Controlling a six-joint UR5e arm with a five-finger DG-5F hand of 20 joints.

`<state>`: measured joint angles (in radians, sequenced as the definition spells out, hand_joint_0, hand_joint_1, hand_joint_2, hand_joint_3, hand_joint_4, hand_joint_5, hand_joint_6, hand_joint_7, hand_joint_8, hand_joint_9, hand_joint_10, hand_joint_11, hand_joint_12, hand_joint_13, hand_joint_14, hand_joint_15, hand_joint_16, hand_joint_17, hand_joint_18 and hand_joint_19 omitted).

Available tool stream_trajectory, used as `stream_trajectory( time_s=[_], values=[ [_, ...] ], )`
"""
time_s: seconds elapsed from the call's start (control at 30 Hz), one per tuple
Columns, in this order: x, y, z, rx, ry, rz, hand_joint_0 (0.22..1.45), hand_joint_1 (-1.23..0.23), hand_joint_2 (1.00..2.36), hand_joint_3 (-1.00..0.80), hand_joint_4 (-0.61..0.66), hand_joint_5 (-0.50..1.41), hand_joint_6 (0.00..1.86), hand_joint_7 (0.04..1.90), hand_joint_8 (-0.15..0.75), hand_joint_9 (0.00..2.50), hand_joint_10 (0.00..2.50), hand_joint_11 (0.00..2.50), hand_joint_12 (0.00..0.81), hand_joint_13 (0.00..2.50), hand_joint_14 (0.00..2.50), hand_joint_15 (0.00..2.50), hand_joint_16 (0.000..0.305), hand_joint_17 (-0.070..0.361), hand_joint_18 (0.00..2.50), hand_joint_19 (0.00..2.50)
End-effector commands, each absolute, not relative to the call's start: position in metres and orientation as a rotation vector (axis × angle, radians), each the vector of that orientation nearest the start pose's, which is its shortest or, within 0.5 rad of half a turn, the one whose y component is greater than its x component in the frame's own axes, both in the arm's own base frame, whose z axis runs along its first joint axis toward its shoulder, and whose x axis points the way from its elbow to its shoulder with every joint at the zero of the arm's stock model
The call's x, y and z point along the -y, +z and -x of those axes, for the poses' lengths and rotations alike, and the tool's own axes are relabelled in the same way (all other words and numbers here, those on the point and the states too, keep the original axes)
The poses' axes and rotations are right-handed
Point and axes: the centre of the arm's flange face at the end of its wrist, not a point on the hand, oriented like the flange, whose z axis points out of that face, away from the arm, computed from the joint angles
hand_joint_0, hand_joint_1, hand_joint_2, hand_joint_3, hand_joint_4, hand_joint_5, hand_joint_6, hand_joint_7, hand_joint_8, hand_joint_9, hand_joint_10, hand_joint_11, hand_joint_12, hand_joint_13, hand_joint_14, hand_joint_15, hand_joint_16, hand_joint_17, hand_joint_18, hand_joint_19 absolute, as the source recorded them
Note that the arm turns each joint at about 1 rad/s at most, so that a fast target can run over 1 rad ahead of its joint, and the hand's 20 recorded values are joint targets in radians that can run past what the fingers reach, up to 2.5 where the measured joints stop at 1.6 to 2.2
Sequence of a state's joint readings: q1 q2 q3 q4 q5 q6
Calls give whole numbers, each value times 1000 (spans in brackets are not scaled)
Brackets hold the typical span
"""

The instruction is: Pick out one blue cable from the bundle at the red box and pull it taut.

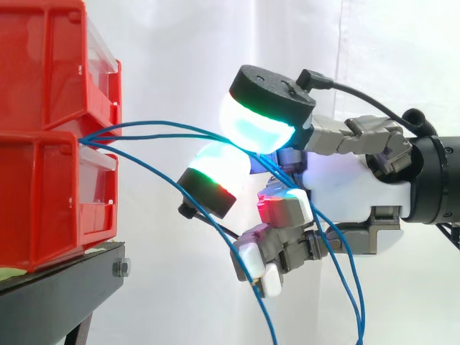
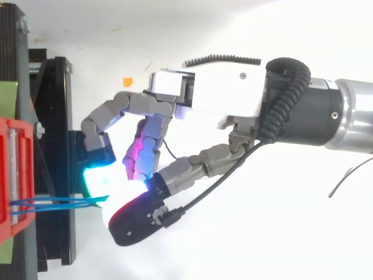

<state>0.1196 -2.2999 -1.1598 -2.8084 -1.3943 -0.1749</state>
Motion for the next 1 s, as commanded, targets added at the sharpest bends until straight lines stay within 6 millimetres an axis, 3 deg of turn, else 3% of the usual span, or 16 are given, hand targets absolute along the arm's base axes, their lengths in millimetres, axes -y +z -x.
stream_trajectory(
  time_s=[0.0,0.37,0.97],
  values=[
    [60,259,-768,-1236,1045,-1101,577,-604,1017,-137,22,-76,769,1099,261,1370,25,639,353,1089,18,457,57,129,896,684],
    [60,259,-768,-1236,1045,-1101,603,-602,1014,-101,72,-62,702,1173,278,1361,25,628,362,1099,17,451,58,131,908,665],
    [59,259,-768,-1235,1046,-1102,588,-542,1017,-71,152,-90,824,1238,302,1466,27,735,374,1134,19,453,58,132,937,647]
  ],
)
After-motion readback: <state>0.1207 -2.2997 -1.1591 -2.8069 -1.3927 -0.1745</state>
